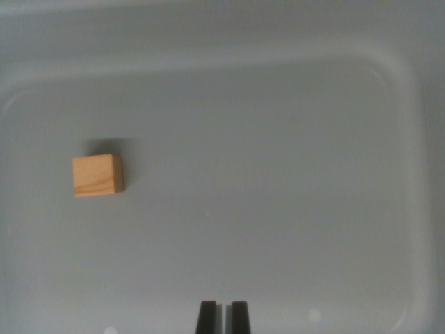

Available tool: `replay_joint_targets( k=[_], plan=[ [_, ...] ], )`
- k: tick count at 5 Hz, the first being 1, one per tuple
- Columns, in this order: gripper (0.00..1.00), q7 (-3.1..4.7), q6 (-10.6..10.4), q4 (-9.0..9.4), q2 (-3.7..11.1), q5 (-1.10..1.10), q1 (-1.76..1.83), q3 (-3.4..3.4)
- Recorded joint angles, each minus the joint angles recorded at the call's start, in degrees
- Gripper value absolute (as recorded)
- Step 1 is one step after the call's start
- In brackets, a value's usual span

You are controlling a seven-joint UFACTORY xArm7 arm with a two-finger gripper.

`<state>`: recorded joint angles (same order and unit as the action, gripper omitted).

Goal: Push wooden cube

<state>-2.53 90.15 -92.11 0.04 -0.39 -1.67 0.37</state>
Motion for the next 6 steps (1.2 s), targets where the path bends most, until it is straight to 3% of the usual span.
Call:
replay_joint_targets(
  k=[5,6],
  plan=[
    [0.00,-0.20,-1.17,0.82,0.38,0.00,0.18,0.15],
    [0.00,-0.38,-2.21,1.54,0.72,0.00,0.34,0.28]
  ],
)
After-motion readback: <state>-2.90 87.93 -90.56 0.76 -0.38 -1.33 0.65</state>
